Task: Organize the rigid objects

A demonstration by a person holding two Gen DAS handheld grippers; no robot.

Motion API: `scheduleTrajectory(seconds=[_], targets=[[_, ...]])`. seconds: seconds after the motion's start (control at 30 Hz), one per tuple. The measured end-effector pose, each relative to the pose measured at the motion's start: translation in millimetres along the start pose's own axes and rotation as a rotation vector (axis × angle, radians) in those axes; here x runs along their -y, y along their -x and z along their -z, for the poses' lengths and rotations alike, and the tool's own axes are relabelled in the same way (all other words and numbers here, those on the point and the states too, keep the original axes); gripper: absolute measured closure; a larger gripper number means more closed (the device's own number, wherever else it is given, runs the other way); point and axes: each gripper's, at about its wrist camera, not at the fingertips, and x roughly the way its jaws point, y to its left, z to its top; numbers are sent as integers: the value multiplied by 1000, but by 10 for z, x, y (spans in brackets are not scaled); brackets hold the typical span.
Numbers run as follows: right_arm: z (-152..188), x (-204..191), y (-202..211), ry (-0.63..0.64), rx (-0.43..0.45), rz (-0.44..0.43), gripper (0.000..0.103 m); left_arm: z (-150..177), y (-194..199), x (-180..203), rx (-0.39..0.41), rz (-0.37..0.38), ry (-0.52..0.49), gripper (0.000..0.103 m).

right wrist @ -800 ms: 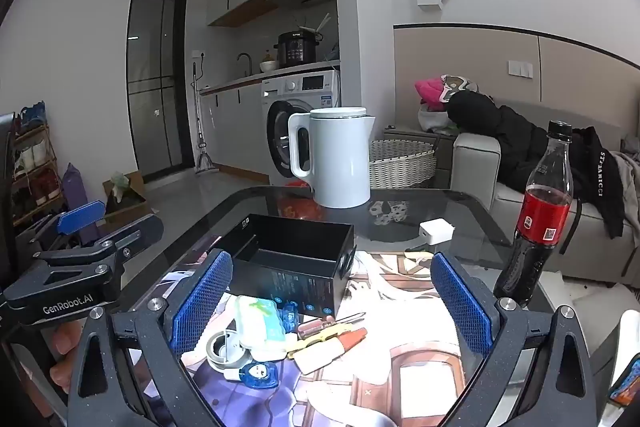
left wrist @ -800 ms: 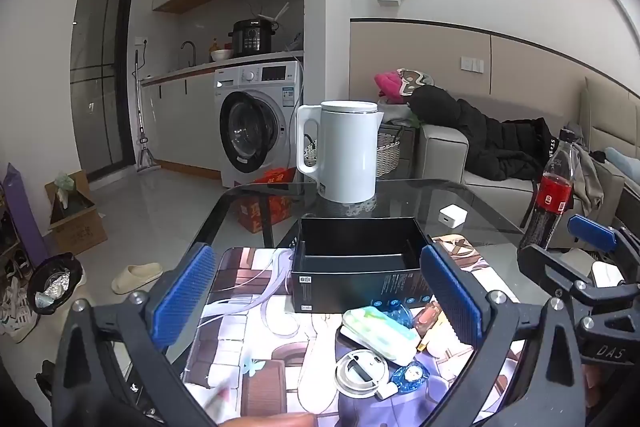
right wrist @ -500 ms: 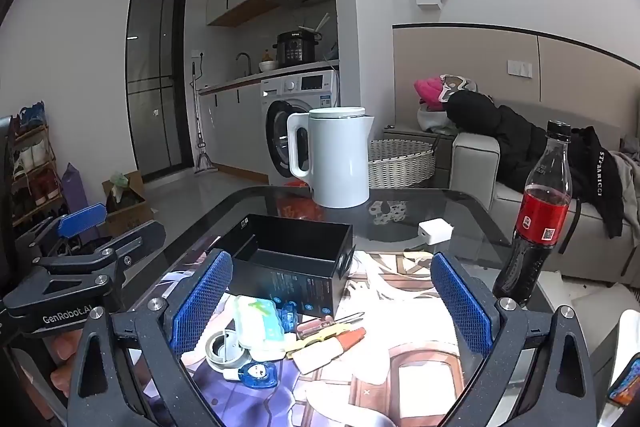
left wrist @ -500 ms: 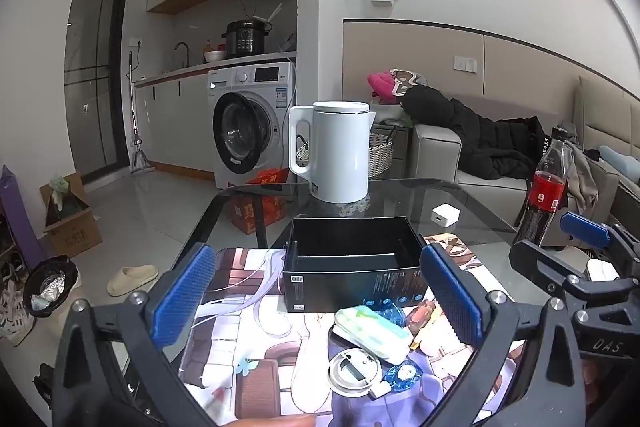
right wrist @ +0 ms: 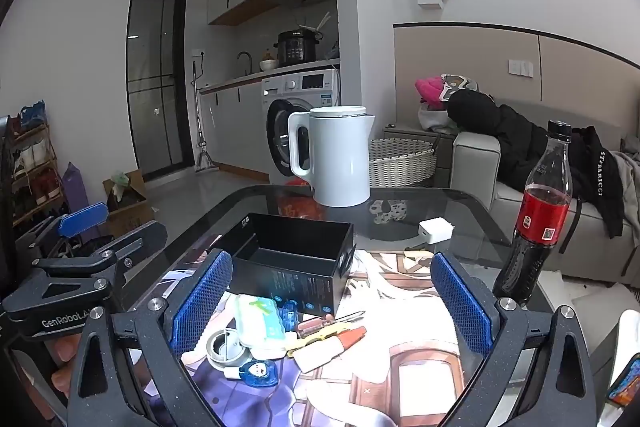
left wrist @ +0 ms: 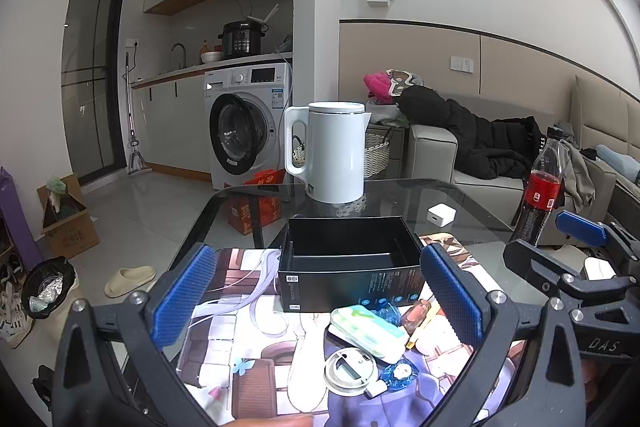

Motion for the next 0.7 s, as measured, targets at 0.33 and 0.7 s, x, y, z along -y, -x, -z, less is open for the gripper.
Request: scheduleTrajectory(seconds=[0.33, 0.7], targets=[[-13, 20, 2, -6, -4, -5, 2, -9, -4, 5, 0, 4, 2, 0], [-10, 14, -5, -4, -4, -6, 2, -5, -4, 4, 1, 5, 2, 0]])
